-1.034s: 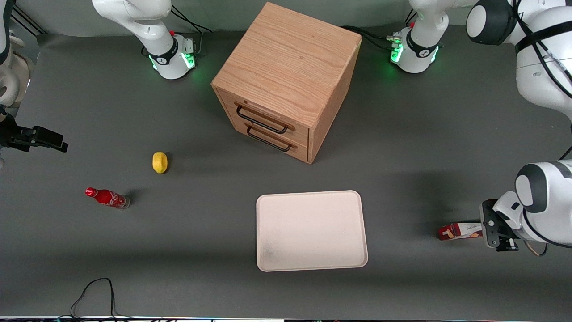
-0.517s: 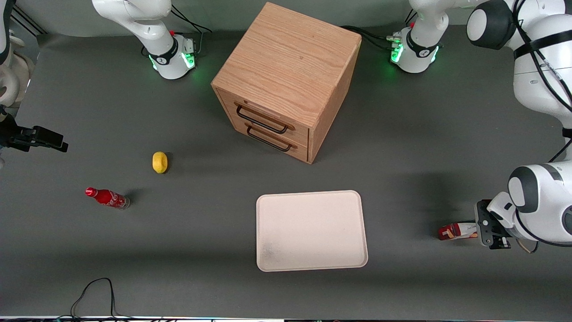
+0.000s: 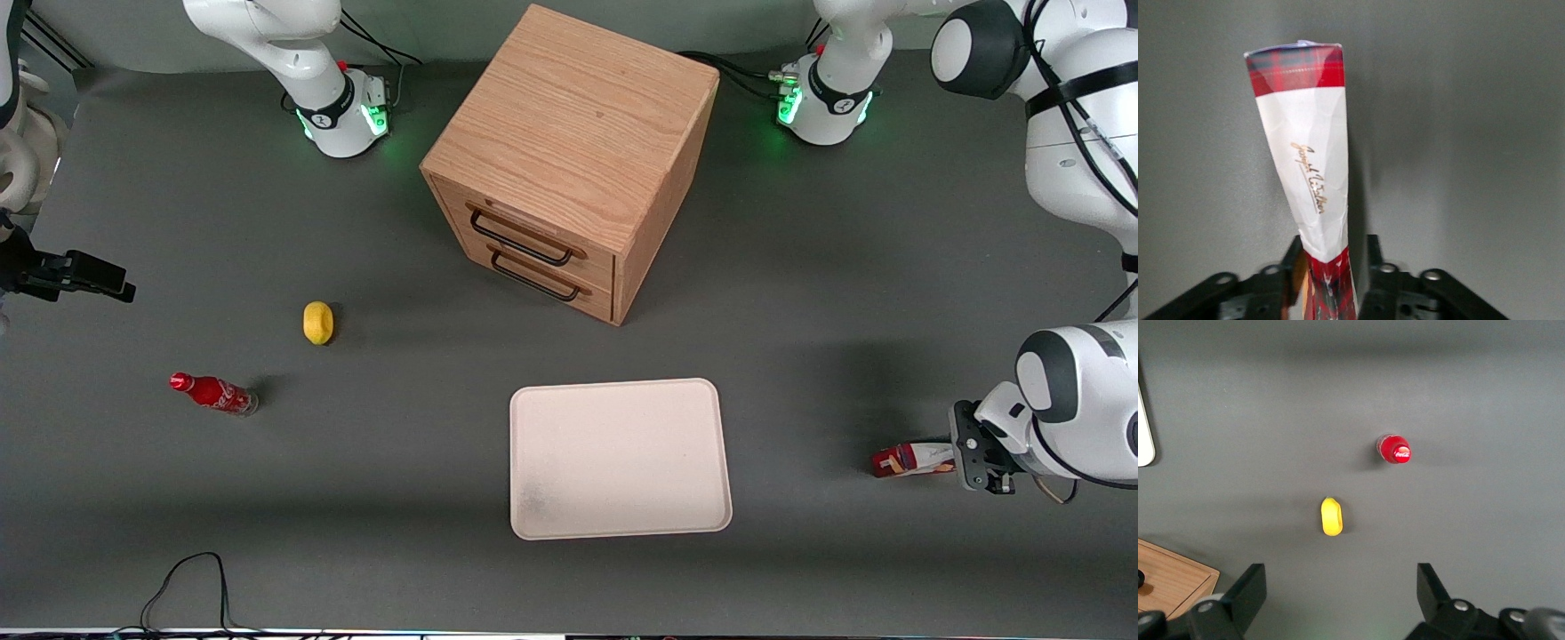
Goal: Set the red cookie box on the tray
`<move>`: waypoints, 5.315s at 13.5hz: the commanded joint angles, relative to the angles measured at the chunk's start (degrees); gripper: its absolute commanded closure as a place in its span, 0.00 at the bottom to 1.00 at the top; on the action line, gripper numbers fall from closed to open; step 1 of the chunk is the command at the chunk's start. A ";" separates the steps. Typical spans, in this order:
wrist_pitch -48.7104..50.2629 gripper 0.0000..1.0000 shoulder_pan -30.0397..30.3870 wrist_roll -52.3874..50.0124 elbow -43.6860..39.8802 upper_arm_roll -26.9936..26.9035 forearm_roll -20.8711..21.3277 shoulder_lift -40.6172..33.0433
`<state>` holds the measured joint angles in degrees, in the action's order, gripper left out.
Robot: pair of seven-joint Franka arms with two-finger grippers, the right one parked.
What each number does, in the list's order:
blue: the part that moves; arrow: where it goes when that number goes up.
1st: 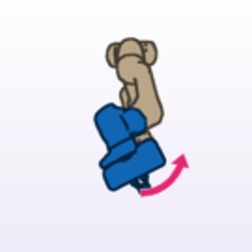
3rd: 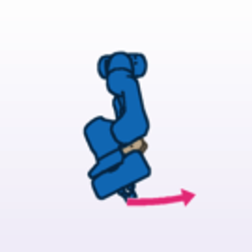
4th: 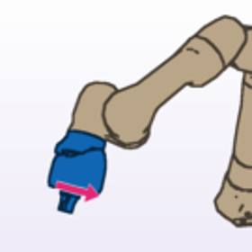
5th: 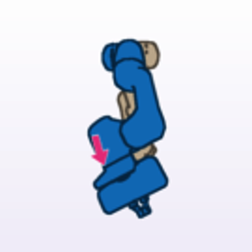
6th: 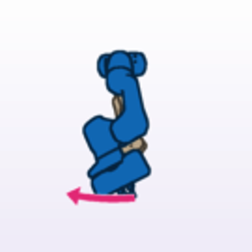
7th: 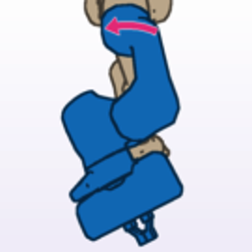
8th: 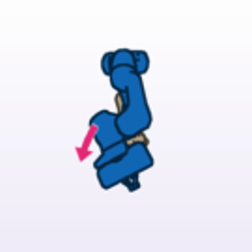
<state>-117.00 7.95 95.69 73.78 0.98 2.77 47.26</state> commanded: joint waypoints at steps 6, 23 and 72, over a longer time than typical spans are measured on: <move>0.27 1.00 0.31 0.99 -0.57 -0.10 -2.24 -1.82; 28.66 1.00 -2.93 -39.30 -3.30 1.92 -0.22 -26.34; 21.63 0.00 -13.84 -98.95 24.27 -5.53 -0.75 -45.12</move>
<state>-93.98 -5.31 -5.38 86.37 -2.16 1.75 11.99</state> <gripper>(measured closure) 0.000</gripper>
